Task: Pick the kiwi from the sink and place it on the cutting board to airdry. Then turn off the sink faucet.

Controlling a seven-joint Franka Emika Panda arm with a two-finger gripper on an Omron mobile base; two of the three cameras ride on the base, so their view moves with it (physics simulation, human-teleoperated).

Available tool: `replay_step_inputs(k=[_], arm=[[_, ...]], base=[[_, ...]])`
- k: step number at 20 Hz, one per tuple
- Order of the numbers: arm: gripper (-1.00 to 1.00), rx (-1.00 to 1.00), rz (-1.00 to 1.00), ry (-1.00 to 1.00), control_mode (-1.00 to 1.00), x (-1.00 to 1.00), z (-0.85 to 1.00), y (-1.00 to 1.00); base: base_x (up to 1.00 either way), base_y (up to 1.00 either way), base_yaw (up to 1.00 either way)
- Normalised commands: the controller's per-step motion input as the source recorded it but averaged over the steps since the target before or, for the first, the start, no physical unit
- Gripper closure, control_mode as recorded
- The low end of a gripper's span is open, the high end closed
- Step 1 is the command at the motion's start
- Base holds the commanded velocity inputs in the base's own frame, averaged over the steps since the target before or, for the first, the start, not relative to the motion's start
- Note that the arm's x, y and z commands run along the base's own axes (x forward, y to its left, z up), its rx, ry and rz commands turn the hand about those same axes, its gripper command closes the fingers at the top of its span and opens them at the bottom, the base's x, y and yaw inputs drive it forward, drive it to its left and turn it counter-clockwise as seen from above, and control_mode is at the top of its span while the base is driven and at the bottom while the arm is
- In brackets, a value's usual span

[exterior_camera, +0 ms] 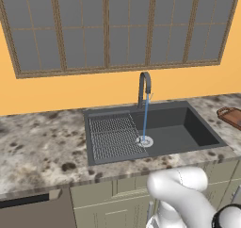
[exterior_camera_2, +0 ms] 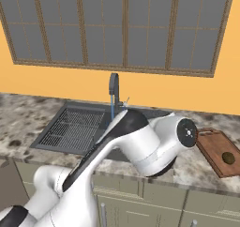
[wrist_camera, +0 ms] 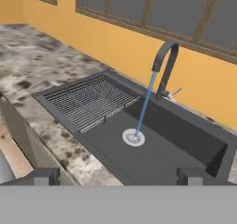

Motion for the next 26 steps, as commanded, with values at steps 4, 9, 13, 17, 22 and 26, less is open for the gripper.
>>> replay_step_inputs(k=[4,9,13,17,22,26], arm=[[-1.0,0.05,-0.35,0.0,-1.0,-0.07,-0.05,0.51],[-1.0,0.0,0.0,0.0,-1.0,0.04,-0.03,0.39],[-1.0,-0.01,0.0,0.0,-1.0,0.0,-0.04,0.17],[-1.0,0.0,0.1,0.0,-1.0,0.02,0.0,0.0],[-1.0,0.0,0.06,0.0,-1.0,0.08,-0.03,0.05],[-1.0,0.0,0.06,0.0,-1.0,0.3,0.0,0.0]], base=[[0.0,0.0,0.0],[0.0,0.0,0.0],[0.0,0.0,0.0],[0.0,0.0,0.0],[0.0,0.0,0.0],[0.0,0.0,0.0]])
